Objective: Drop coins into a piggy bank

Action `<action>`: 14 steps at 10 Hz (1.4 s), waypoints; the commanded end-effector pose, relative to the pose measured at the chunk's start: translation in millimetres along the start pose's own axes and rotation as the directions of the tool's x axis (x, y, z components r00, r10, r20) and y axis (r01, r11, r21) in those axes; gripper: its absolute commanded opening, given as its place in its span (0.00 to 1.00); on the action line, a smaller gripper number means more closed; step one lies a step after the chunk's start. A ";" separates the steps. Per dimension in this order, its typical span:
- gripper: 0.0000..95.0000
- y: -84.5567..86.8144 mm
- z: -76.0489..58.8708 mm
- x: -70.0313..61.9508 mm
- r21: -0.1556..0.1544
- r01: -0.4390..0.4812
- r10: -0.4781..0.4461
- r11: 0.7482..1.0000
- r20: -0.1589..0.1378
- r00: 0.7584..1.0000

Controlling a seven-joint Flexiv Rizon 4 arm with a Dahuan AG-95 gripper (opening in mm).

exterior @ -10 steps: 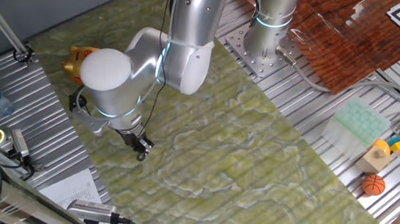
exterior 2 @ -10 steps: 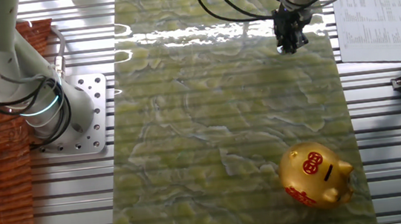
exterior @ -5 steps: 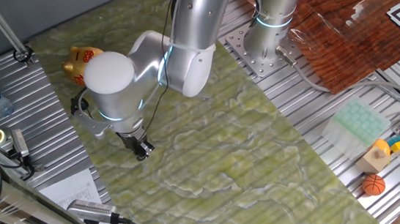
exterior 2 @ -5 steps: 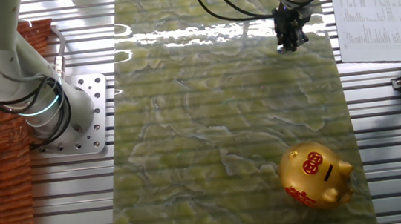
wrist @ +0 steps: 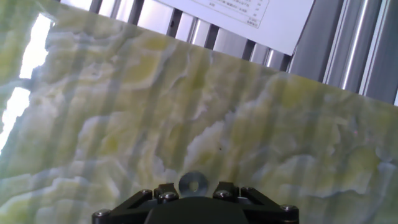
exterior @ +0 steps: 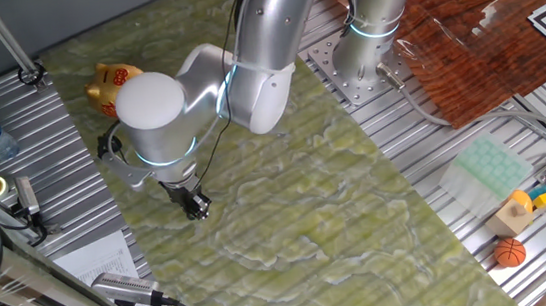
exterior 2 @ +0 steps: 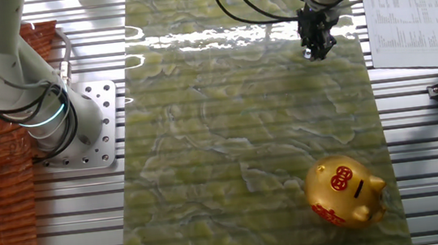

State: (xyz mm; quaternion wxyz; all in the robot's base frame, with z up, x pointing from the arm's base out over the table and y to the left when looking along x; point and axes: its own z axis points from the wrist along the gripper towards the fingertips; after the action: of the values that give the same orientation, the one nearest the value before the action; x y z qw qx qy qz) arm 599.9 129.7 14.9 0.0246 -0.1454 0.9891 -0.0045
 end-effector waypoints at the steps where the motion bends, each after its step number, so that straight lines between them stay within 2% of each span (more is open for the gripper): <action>1: 0.40 0.9 -1.3 -1.3 0.000 -0.003 0.003 1.000 -0.004 1.000; 5: 0.40 2.6 4.7 -2.2 0.006 -0.004 0.004 1.000 0.003 1.000; 14: 0.40 2.9 4.2 -2.8 0.004 -0.020 0.020 1.000 0.004 1.000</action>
State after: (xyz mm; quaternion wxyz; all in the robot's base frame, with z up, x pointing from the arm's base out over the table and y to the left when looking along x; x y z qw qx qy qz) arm 601.4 132.9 11.1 0.0264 -0.1350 0.9905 -0.0057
